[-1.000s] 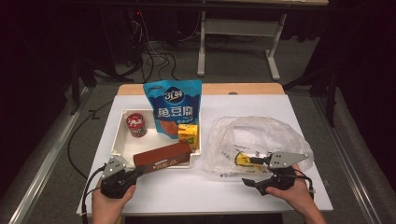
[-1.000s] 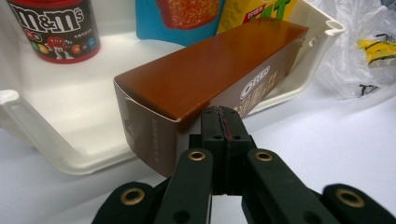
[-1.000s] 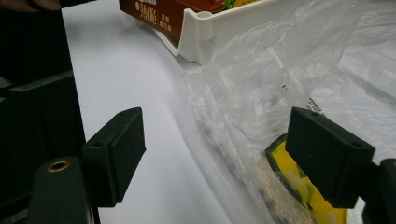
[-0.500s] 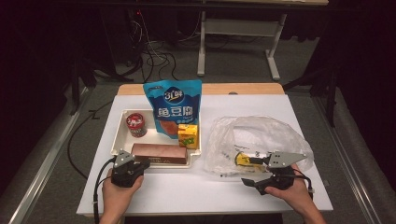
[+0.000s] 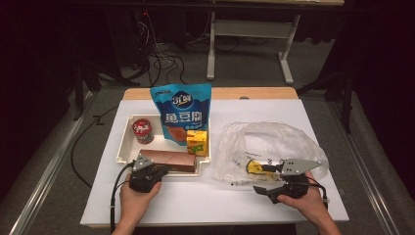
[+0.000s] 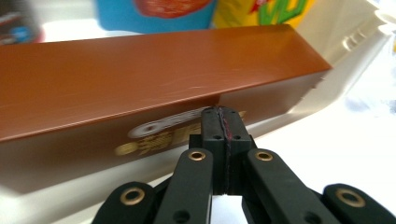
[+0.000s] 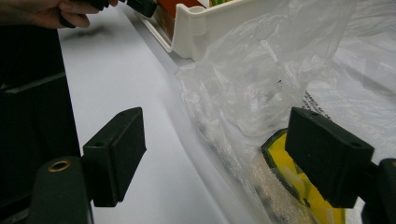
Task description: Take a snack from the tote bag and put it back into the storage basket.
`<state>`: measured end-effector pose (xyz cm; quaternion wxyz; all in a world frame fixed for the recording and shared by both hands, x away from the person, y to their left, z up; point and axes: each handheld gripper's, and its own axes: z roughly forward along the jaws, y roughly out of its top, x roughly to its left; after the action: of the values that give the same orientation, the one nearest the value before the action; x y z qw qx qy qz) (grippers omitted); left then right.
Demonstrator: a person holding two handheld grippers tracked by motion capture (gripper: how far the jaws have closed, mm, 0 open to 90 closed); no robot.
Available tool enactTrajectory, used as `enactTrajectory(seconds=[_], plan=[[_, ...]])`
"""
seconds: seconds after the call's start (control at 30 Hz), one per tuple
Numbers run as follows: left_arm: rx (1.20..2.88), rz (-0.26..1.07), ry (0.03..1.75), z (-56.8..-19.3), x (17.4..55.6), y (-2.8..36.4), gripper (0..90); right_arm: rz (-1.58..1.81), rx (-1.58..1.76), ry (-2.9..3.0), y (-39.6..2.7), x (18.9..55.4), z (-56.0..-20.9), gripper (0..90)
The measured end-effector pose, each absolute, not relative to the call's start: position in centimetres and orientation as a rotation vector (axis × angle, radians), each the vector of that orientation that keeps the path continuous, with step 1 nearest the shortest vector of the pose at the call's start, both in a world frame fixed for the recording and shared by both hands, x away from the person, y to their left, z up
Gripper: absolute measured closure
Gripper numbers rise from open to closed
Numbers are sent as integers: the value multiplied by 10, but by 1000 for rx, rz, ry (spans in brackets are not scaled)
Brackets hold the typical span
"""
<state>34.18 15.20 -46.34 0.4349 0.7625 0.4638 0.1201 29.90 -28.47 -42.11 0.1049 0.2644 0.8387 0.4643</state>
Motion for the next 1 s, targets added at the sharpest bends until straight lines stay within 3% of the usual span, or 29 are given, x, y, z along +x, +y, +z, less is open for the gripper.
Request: enactTrajectory(seconds=[0.2,0.5,0.63,0.8,0.93,1.0], plan=[[1917,283,1129,-468,347,125,900,1367,779,2472,-285,298,-421,206],[1892,290,1119,-466,345,130,877,1375,779,2467,-287,298,-421,206],[1858,301,1101,-461,340,139,722,1377,794,2455,-289,298,-421,205],[1813,308,1075,-446,329,157,326,1359,839,2435,-292,297,-421,185],[1750,336,1066,-432,323,169,158,1338,876,2414,-297,295,-422,160],[1740,352,1058,-429,320,172,121,1335,903,2395,-299,295,-421,148]])
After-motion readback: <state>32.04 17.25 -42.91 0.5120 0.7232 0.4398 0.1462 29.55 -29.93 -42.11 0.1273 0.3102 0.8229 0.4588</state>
